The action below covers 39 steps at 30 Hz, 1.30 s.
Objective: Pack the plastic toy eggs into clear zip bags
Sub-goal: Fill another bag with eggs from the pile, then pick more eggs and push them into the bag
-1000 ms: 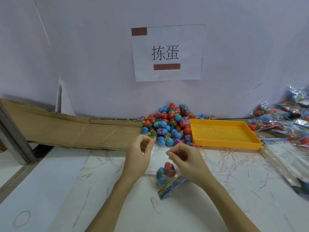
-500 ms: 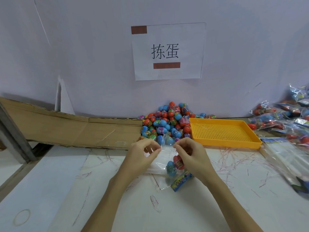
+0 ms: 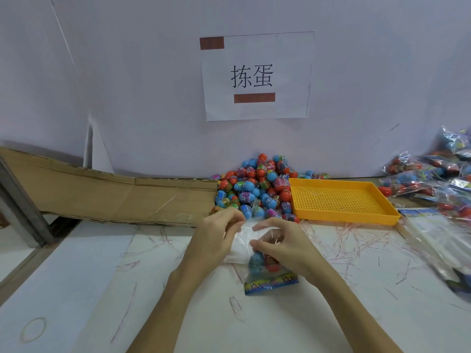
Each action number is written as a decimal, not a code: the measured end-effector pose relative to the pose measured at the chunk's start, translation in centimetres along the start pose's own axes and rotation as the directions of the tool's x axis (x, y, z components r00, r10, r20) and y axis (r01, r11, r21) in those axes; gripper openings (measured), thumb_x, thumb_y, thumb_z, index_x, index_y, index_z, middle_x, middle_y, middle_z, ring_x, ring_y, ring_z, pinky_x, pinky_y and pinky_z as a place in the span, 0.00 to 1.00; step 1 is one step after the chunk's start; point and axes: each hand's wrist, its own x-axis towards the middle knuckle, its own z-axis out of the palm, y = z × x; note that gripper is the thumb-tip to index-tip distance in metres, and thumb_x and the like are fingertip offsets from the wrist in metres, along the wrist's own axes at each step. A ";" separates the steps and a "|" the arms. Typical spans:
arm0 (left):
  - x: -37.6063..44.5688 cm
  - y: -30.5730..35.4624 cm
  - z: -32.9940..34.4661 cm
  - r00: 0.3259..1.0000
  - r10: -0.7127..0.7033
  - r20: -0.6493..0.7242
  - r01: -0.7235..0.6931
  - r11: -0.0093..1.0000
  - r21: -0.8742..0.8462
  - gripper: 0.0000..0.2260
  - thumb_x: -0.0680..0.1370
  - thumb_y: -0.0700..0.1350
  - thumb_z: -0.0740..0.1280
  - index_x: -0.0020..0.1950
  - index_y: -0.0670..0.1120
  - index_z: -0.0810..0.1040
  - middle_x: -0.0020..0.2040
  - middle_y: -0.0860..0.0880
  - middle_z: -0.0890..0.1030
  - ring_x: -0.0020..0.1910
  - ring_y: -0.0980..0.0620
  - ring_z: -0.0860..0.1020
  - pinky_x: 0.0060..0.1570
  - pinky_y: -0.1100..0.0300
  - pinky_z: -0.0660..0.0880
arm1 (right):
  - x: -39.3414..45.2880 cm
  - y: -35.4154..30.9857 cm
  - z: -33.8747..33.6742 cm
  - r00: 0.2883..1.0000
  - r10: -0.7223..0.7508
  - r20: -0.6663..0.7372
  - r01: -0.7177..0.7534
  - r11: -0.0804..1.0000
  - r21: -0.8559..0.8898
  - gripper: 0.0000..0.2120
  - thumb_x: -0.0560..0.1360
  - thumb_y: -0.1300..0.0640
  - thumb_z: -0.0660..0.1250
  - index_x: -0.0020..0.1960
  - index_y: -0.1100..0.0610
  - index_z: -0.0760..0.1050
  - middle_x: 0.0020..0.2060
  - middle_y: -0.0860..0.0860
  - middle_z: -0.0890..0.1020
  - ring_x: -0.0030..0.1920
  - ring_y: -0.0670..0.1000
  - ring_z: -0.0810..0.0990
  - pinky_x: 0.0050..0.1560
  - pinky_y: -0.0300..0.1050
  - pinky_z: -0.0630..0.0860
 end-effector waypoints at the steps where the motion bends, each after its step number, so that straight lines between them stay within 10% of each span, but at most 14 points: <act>1: 0.1 -0.3 -0.2 0.998 0.070 0.002 -0.070 0.995 0.066 0.03 0.82 0.38 0.70 0.52 0.44 0.81 0.44 0.53 0.81 0.42 0.55 0.78 0.44 0.56 0.79 | -0.1 -0.1 -0.2 0.999 0.005 0.033 -0.005 1.000 0.006 0.15 0.73 0.48 0.77 0.57 0.43 0.76 0.38 0.43 0.87 0.41 0.41 0.84 0.38 0.31 0.77; 6: 0.4 -1.1 -1.6 0.997 -0.029 0.075 0.036 0.995 -0.097 0.05 0.80 0.41 0.73 0.54 0.48 0.84 0.44 0.55 0.85 0.44 0.54 0.83 0.46 0.63 0.80 | -0.3 -0.8 -1.6 0.983 -0.017 0.185 0.025 0.999 -0.039 0.19 0.74 0.48 0.76 0.61 0.41 0.75 0.41 0.44 0.87 0.43 0.43 0.84 0.42 0.28 0.75; 9: 0.7 -1.7 -2.9 0.908 -0.304 0.289 0.412 0.774 -0.480 0.08 0.79 0.45 0.74 0.57 0.50 0.85 0.44 0.46 0.88 0.44 0.47 0.86 0.47 0.59 0.83 | -0.6 -1.1 -2.2 0.976 -0.034 0.216 0.035 0.999 0.000 0.18 0.75 0.50 0.75 0.62 0.40 0.75 0.43 0.43 0.87 0.43 0.41 0.83 0.42 0.28 0.76; 13: 0.6 -2.0 -3.3 0.832 -0.457 0.315 0.534 0.504 -0.679 0.15 0.77 0.56 0.71 0.57 0.48 0.87 0.47 0.39 0.86 0.43 0.43 0.84 0.45 0.58 0.82 | -0.7 -1.4 -2.1 0.980 -0.046 0.194 0.028 0.995 0.097 0.16 0.78 0.53 0.72 0.64 0.43 0.75 0.45 0.44 0.88 0.49 0.41 0.85 0.44 0.30 0.78; 17: 0.4 -1.5 -1.9 0.811 -0.396 0.432 0.585 0.507 -0.633 0.27 0.73 0.70 0.71 0.63 0.53 0.83 0.59 0.46 0.85 0.57 0.45 0.85 0.57 0.50 0.82 | -0.5 -1.2 -1.0 1.000 -0.024 -0.007 0.025 0.969 0.245 0.14 0.78 0.55 0.72 0.62 0.48 0.76 0.44 0.47 0.88 0.47 0.45 0.86 0.43 0.35 0.81; 23: 0.1 0.3 0.2 0.783 -0.373 0.498 0.607 0.636 -0.477 0.29 0.69 0.53 0.83 0.67 0.62 0.76 0.58 0.55 0.86 0.58 0.52 0.85 0.58 0.49 0.83 | -0.1 -0.8 0.1 0.980 0.009 -0.198 0.055 0.947 0.315 0.14 0.80 0.50 0.69 0.64 0.50 0.74 0.48 0.49 0.87 0.47 0.48 0.86 0.40 0.41 0.82; 27: 0.6 -0.3 -1.0 0.834 -0.449 0.319 0.551 0.679 -0.485 0.29 0.68 0.52 0.82 0.66 0.57 0.76 0.53 0.56 0.87 0.52 0.55 0.85 0.47 0.60 0.82 | 0.7 0.4 -0.5 0.861 -0.221 -0.458 0.189 0.975 -0.115 0.10 0.84 0.57 0.62 0.65 0.53 0.75 0.56 0.46 0.82 0.56 0.43 0.80 0.53 0.42 0.80; 32: 0.7 -1.1 -1.6 0.849 -0.464 0.253 0.523 0.669 -0.528 0.26 0.71 0.45 0.81 0.66 0.49 0.78 0.51 0.53 0.88 0.48 0.54 0.86 0.47 0.64 0.81 | 1.7 2.6 -0.1 0.932 -0.299 -0.206 0.109 0.772 -0.626 0.14 0.84 0.56 0.61 0.67 0.52 0.79 0.70 0.51 0.74 0.71 0.53 0.67 0.70 0.47 0.66; 39: 0.6 -1.5 -1.2 0.829 -0.484 0.281 0.558 0.678 -0.479 0.13 0.69 0.47 0.82 0.51 0.50 0.87 0.54 0.54 0.86 0.48 0.51 0.87 0.51 0.58 0.82 | 2.3 2.6 -0.4 0.925 -0.280 -0.255 0.052 0.761 -0.647 0.14 0.83 0.54 0.64 0.68 0.48 0.76 0.61 0.50 0.77 0.61 0.51 0.68 0.60 0.41 0.68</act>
